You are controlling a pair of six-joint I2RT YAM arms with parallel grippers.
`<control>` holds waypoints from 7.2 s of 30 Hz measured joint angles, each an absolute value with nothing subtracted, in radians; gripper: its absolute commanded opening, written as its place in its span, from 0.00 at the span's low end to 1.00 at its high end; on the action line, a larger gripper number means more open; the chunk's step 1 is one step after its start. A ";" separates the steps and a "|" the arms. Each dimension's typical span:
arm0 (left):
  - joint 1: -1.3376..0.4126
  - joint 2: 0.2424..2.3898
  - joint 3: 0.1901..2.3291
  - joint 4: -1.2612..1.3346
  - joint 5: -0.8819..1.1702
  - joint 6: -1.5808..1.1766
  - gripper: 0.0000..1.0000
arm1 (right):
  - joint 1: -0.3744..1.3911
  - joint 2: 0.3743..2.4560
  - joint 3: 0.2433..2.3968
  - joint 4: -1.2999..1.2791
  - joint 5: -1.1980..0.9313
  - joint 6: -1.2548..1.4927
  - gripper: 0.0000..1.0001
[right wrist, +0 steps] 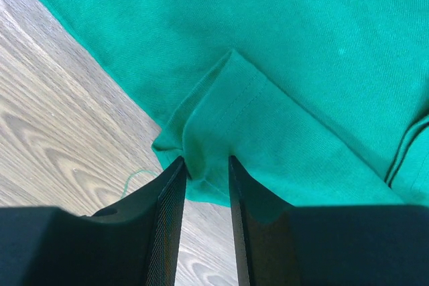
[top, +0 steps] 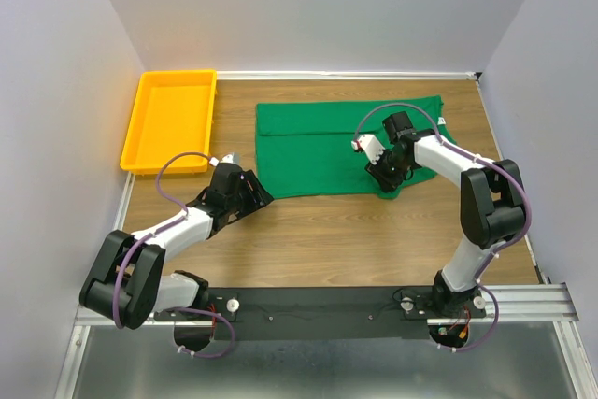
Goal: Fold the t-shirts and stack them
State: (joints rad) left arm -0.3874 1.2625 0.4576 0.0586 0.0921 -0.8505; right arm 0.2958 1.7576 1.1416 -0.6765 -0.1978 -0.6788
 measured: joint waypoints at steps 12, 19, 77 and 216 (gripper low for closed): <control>-0.387 1.262 0.458 0.059 0.110 -0.851 0.65 | 0.296 1.757 1.142 -0.677 -0.208 -0.674 0.44; -0.387 1.262 0.458 0.059 0.110 -0.851 0.65 | 0.296 1.756 1.142 -0.677 -0.207 -0.674 0.44; -0.372 1.299 0.458 0.074 0.105 -0.933 0.62 | 0.296 1.646 1.146 -0.705 -0.237 -0.673 0.01; -0.136 1.486 0.812 -0.123 0.198 -0.703 0.00 | -0.025 1.770 1.586 -0.989 -0.382 -0.881 0.01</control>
